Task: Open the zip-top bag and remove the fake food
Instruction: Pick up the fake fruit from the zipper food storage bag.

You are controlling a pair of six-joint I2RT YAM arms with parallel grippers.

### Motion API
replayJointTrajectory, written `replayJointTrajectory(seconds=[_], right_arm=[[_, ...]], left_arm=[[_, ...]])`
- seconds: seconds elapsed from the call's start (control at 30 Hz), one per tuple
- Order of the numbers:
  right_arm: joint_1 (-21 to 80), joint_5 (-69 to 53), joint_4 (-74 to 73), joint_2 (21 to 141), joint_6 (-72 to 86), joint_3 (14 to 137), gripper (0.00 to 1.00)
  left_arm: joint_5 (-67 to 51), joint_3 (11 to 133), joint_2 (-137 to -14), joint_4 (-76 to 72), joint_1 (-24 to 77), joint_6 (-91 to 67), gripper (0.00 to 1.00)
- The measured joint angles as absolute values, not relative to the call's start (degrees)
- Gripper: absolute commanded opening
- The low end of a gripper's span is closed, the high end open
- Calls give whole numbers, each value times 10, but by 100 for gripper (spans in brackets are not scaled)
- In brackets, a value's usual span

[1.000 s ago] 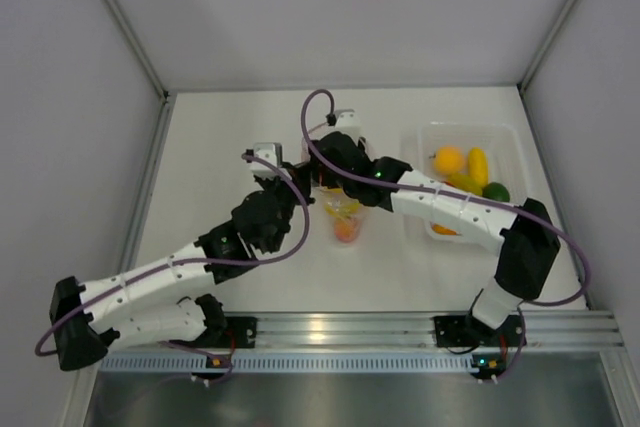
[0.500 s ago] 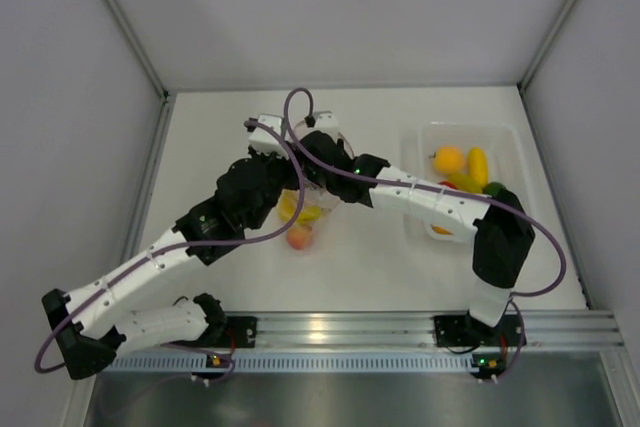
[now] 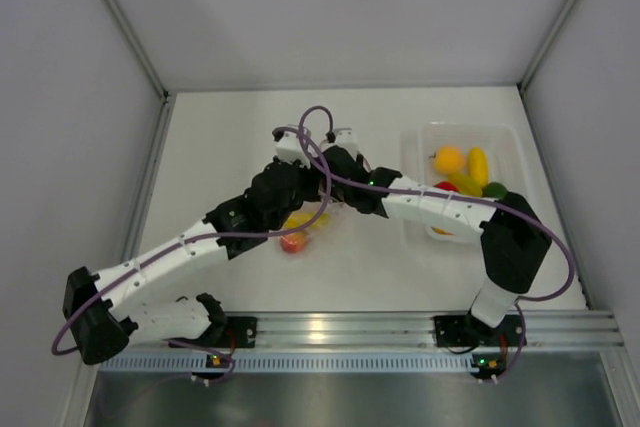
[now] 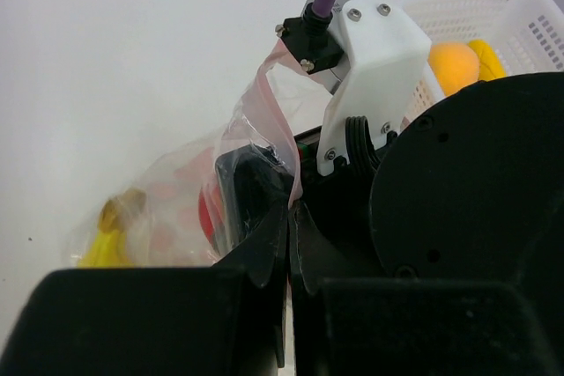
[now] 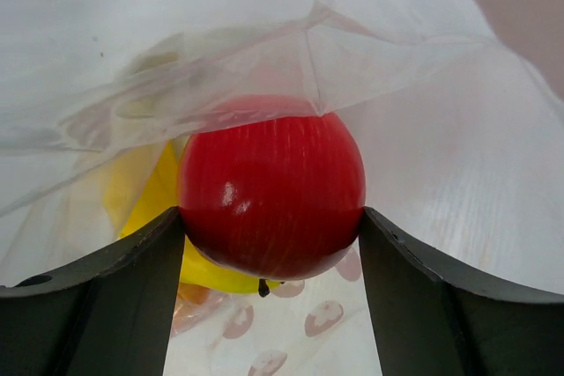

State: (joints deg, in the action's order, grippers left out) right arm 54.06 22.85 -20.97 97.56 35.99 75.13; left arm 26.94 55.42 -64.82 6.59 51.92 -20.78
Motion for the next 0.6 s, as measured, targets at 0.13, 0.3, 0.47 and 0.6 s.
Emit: replayJointTrajectory(seconds=[0.13,0.3,0.47,0.6], right_arm=[[539,229,-200,962,364,713,15],[531,226,-197,940,365,671,15],[528,226,-189,924,365,647,15],[527,226,-185,901,366,632,15]], left_arm=[[260,539,-654,60,525,-226,0],[283,520,-654,43,522,-258,0],[311,489,-650,22,510,-299,0],[308,483,-651,19,507,-306,0]])
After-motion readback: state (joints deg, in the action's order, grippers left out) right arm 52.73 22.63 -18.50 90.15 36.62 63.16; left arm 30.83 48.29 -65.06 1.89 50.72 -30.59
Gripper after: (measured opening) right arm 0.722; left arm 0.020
